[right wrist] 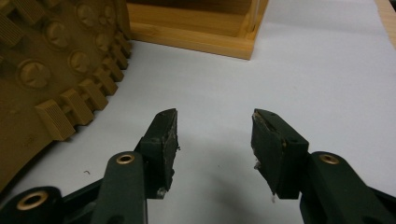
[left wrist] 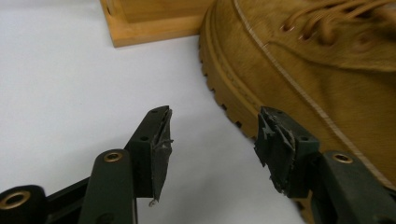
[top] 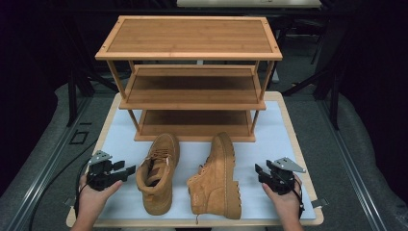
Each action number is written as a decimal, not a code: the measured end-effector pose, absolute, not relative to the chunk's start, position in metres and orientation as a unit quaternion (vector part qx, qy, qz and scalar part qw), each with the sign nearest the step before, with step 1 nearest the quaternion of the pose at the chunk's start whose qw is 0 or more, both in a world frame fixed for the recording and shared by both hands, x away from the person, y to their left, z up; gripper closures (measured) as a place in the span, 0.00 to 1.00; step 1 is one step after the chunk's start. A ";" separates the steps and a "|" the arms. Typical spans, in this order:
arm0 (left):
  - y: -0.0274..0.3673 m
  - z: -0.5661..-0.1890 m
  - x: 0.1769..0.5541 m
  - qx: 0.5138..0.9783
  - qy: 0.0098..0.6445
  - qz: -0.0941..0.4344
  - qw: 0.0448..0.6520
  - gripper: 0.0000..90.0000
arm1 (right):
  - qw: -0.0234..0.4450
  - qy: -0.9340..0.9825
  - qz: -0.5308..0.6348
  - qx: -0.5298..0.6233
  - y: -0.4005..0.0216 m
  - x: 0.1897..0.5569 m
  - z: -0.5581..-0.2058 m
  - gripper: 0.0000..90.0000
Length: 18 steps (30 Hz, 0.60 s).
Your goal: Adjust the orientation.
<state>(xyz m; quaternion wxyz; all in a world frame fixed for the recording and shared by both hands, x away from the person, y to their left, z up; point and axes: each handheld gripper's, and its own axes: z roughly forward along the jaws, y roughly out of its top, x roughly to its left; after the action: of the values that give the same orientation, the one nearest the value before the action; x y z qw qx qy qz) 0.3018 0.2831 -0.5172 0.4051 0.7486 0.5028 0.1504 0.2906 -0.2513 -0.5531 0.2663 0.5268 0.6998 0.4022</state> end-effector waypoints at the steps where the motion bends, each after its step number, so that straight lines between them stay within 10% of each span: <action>1: 0.285 -0.511 0.299 0.758 0.497 0.137 0.399 0.51 | 0.271 0.701 0.397 0.527 -0.251 0.290 -0.553 0.57; 18: 0.276 -0.459 0.308 0.779 0.504 0.100 0.360 0.52 | 0.253 0.690 0.406 0.543 -0.254 0.292 -0.555 0.57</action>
<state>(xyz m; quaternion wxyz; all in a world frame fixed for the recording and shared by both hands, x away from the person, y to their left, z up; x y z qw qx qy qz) 0.3078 0.2763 -0.4594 0.3598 0.7786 0.5044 0.1000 0.2916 -0.2540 -0.5549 0.2527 0.5430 0.6901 0.4063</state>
